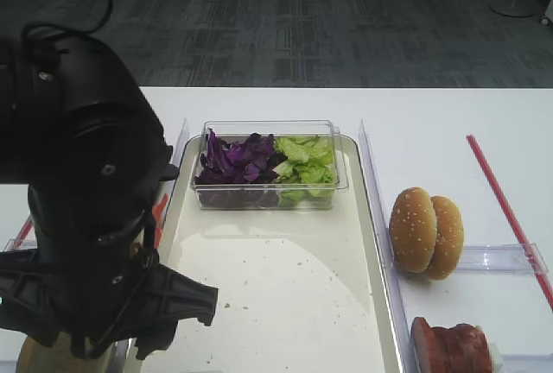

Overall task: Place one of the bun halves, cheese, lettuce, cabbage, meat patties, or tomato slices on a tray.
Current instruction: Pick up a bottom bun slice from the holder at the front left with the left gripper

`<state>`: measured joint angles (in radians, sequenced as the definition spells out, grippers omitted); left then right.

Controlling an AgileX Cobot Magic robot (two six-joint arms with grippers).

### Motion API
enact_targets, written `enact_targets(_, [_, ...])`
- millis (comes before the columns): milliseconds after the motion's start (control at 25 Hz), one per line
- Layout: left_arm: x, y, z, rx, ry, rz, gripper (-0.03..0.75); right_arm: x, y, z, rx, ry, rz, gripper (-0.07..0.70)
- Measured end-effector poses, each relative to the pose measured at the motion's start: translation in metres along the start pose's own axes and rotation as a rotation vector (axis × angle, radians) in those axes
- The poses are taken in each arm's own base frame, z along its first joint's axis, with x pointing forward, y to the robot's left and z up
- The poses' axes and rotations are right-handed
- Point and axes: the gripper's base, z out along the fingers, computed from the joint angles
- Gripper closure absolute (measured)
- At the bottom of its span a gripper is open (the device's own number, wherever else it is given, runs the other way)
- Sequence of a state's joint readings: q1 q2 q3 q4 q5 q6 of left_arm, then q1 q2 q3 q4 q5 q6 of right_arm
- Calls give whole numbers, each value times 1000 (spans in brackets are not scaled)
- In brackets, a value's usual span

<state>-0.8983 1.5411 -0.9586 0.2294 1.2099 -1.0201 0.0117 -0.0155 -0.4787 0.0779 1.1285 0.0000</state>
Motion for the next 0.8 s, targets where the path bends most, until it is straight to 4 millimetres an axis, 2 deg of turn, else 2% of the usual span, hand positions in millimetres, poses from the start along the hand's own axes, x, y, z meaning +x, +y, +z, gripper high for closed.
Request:
enact_targets(480, [-1, -8, 13, -38, 36, 10, 224, 0, 0, 0, 0, 0, 0, 126])
enact_targets(800, [-2, -11, 20, -57, 52, 15, 291, 0, 0, 0, 0, 0, 0, 126])
